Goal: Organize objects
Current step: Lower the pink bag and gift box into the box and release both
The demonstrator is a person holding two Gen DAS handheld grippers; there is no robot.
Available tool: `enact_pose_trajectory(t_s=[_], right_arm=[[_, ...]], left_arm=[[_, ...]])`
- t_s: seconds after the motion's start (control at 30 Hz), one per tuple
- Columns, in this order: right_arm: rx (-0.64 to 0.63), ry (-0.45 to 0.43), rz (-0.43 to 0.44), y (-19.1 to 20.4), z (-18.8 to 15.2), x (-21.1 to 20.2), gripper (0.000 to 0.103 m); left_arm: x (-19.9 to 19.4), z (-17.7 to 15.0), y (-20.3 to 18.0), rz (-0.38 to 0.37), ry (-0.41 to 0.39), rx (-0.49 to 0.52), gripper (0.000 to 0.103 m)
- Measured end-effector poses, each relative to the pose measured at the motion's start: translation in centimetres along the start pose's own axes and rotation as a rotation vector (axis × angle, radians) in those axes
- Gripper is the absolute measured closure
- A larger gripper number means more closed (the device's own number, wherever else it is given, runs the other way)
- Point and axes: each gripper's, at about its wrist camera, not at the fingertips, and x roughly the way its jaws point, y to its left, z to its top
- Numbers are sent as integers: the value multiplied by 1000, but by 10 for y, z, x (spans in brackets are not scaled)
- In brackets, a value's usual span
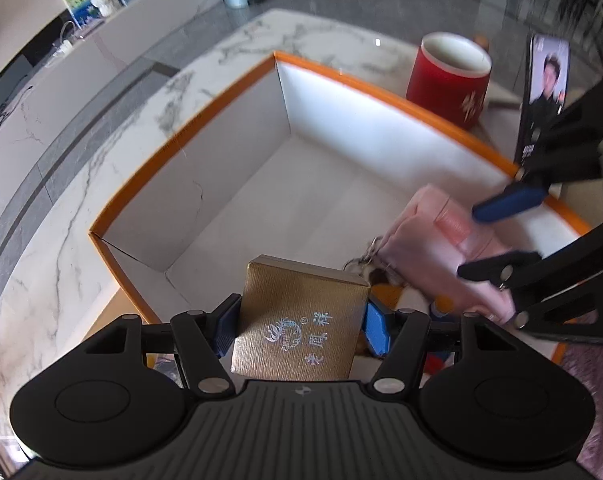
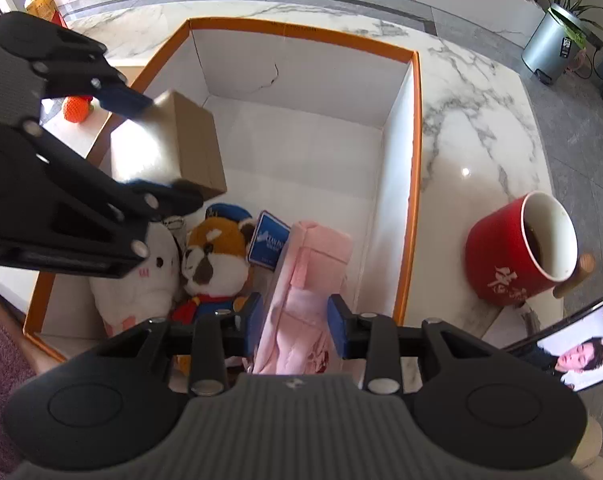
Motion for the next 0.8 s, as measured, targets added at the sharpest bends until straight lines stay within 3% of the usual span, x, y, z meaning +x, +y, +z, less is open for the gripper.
enact_pose_trajectory(t_s=[0.17,0.37,0.47,0.8], right_arm=[[-8,-9,1,3,3,3,65],[-13,-9,-7,6,3,4,64],[-16,-4,-10,6,3,4,63],[0,17,-19,11,5,4,55]], left_arm=[[18,1,0,36,112,114,30],[46,-1,-5,12,206,204,29],[50,-4,-10,20,217,256,29],[39,-15,-3,-27,152,257,26]])
